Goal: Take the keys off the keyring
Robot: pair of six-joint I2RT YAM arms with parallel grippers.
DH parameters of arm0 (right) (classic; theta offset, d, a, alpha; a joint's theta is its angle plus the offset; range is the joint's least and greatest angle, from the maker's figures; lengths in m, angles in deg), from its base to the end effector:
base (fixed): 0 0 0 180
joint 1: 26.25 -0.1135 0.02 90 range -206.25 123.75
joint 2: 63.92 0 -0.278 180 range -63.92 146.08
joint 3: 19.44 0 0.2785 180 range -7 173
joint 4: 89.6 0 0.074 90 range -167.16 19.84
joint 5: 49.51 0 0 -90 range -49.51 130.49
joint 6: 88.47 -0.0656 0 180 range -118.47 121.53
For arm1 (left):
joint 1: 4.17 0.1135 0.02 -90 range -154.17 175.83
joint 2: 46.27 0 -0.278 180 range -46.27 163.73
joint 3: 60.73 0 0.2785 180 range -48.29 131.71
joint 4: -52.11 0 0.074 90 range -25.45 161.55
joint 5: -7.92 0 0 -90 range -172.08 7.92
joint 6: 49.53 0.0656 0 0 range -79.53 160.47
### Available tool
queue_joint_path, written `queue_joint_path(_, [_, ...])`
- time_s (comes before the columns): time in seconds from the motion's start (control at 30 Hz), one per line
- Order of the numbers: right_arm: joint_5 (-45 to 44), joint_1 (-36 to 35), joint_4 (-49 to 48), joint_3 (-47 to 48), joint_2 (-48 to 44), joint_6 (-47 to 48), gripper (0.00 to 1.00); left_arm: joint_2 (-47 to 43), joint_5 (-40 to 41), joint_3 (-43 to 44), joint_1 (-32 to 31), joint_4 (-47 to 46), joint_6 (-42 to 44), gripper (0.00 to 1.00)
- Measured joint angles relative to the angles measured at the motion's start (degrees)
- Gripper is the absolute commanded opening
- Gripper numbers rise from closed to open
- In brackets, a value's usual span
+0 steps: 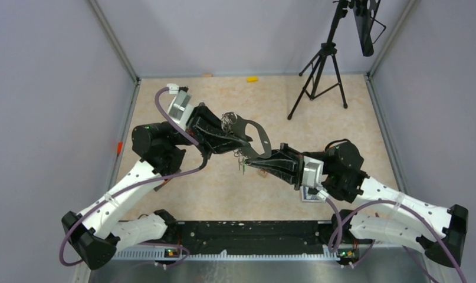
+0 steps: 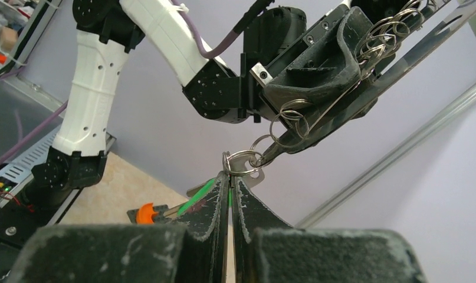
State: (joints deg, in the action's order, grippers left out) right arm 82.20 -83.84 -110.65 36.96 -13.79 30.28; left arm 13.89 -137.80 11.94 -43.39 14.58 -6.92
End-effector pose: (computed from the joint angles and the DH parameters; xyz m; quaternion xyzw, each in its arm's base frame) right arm 0.0853 0.2158 0.4137 -0.5543 0.1465 0.3781 0.7269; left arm 0.1399 -0.1841 0.5000 0.4166 0.3326 -0.6861 0.4951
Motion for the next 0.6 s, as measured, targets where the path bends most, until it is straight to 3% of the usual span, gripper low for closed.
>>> queue_joint_path(0.37, [2.49,0.00,13.70,6.51,1.27,6.56,0.00,0.00,-0.70,0.24,0.00,0.98,-0.42,0.00])
queue_joint_path(0.6, [2.78,0.00,23.39,11.63,2.10,4.79,0.00,-0.15,-0.87,0.81,0.00,2.58,0.50,0.00])
